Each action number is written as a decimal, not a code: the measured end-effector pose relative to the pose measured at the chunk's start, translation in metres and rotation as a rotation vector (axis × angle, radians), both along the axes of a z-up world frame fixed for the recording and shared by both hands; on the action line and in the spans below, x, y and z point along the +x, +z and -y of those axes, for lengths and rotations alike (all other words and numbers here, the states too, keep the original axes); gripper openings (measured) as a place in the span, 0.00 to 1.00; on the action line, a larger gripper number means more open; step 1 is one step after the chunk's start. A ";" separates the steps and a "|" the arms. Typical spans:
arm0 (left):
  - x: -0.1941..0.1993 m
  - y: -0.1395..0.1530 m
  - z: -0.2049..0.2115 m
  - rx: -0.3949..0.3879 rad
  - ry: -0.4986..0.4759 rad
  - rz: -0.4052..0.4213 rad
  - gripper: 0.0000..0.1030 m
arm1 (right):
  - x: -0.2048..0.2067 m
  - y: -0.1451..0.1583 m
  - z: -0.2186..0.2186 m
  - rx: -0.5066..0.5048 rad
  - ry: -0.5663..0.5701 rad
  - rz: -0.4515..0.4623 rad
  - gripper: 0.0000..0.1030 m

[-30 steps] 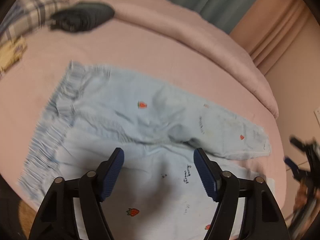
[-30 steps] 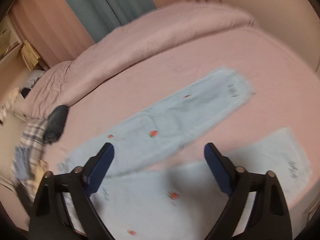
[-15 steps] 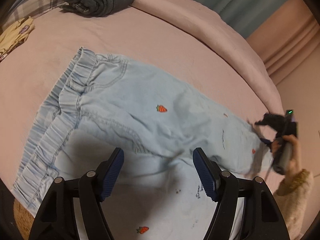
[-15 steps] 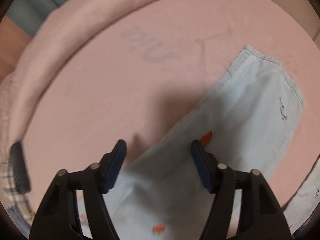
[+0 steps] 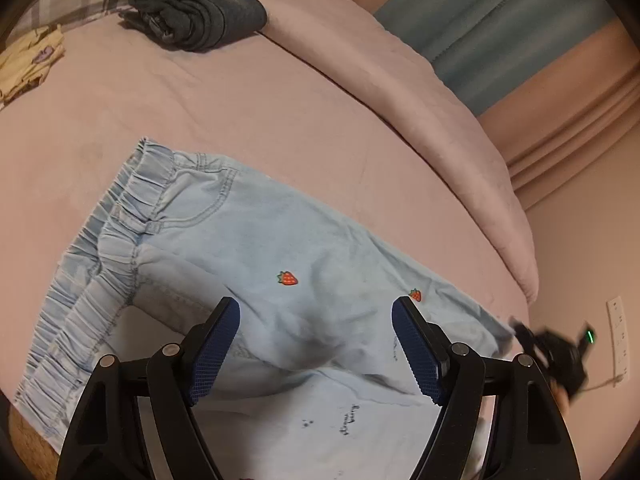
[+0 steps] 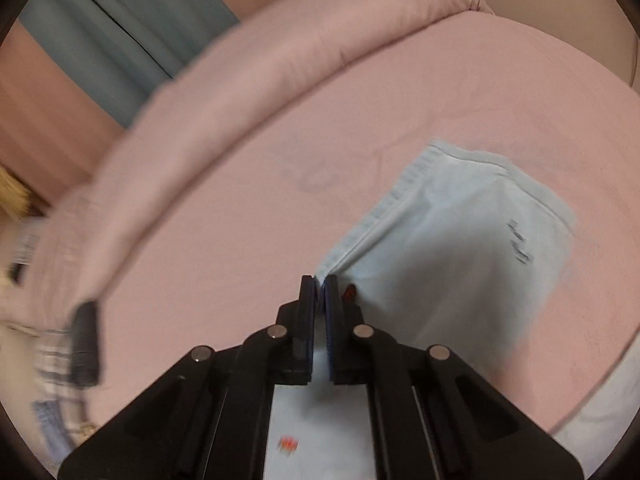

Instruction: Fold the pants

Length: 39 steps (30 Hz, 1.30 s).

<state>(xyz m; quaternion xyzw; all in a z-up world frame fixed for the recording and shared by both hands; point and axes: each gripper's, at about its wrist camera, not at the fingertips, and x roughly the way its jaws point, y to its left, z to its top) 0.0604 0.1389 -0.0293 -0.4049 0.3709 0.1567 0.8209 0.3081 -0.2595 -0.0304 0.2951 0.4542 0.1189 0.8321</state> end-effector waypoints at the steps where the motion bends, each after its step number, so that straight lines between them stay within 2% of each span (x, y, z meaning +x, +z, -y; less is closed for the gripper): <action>1: 0.002 0.000 0.000 -0.025 0.001 0.010 0.75 | -0.017 0.004 0.008 0.026 0.005 0.036 0.04; 4: 0.010 -0.002 -0.003 -0.073 0.000 0.025 0.78 | -0.077 0.009 0.022 0.056 0.014 0.111 0.04; 8: 0.039 -0.010 -0.012 -0.113 0.003 -0.008 0.78 | -0.116 -0.007 0.035 0.073 0.011 0.093 0.03; 10: 0.053 -0.009 -0.017 -0.119 0.001 -0.013 0.78 | -0.131 -0.015 0.036 0.044 0.006 0.087 0.03; 13: 0.076 -0.008 -0.023 -0.101 0.004 -0.014 0.78 | -0.121 -0.035 0.038 0.032 -0.002 0.049 0.03; 15: 0.093 -0.016 -0.030 -0.092 0.021 -0.075 0.78 | -0.111 -0.046 0.039 0.065 0.001 0.016 0.03; 18: 0.110 -0.035 -0.041 -0.148 0.036 -0.130 0.78 | -0.111 -0.049 0.040 0.079 -0.003 0.006 0.03; 19: 0.113 -0.040 -0.046 -0.162 0.053 -0.134 0.70 | -0.112 -0.048 0.040 0.079 -0.001 0.011 0.03; 20: 0.113 -0.042 -0.047 -0.156 0.066 -0.135 0.47 | -0.110 -0.046 0.038 0.075 0.005 0.020 0.03; 21: 0.113 -0.043 -0.049 -0.138 0.072 -0.152 0.31 | -0.109 -0.044 0.039 0.073 0.008 0.032 0.03; 22: 0.114 -0.043 -0.048 -0.110 0.060 -0.179 0.06 | -0.107 -0.044 0.040 0.078 0.014 0.039 0.03; 23: 0.111 -0.041 -0.047 -0.112 0.040 -0.159 0.05 | -0.107 -0.043 0.040 0.078 0.022 0.044 0.03; 28: 0.056 0.007 -0.029 -0.042 -0.032 0.018 0.03 | -0.107 -0.014 0.052 0.053 0.026 0.133 0.03; 31: -0.005 0.041 -0.014 -0.031 -0.073 0.165 0.03 | -0.119 0.010 0.073 0.080 0.036 0.193 0.03; 33: -0.046 0.049 0.000 -0.022 -0.109 0.218 0.03 | -0.132 0.021 0.088 0.078 0.057 0.221 0.03; 35: -0.082 0.039 0.015 -0.043 -0.131 0.210 0.03 | -0.148 0.020 0.101 0.062 0.068 0.213 0.03; 37: -0.102 0.018 0.028 -0.072 -0.148 0.137 0.03 | -0.157 0.009 0.110 0.043 0.075 0.166 0.03; 39: -0.113 -0.005 0.035 -0.087 -0.161 0.062 0.04 | -0.167 -0.016 0.116 0.028 0.082 0.072 0.04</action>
